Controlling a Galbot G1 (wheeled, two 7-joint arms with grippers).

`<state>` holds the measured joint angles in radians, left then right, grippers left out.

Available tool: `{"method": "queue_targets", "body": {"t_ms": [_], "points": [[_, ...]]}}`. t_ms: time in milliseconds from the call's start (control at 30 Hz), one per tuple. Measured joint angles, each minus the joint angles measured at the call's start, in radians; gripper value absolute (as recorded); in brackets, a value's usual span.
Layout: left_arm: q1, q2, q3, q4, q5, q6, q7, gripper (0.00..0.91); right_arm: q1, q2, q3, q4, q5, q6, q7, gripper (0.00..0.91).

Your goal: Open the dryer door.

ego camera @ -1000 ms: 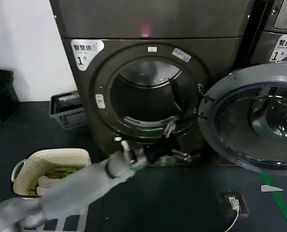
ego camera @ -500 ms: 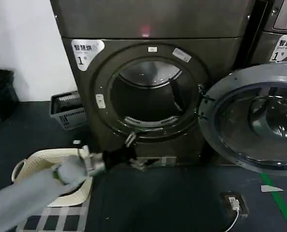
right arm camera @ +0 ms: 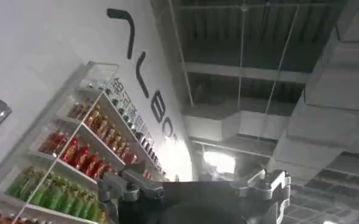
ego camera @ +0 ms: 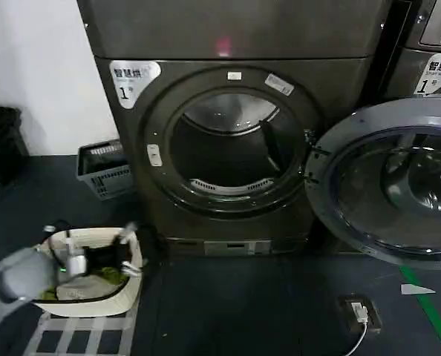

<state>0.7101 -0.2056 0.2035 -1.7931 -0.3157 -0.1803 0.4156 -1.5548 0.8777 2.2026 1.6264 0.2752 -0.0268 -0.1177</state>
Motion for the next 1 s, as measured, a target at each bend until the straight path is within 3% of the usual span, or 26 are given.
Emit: {"method": "queue_targets", "body": {"t_ms": [400, 1000], "points": [[0.048, 0.122, -0.069, 0.127, 0.116, 0.027, 0.118, 0.907, 0.005, -0.008, -0.004, -0.006, -0.001, -0.002, 0.0, 0.907], [0.102, 0.217, -0.065, 0.25, 0.135, 0.019, 0.14, 0.907, 0.006, -0.003, -0.006, -0.03, -0.004, 0.012, -0.003, 0.907]]}}
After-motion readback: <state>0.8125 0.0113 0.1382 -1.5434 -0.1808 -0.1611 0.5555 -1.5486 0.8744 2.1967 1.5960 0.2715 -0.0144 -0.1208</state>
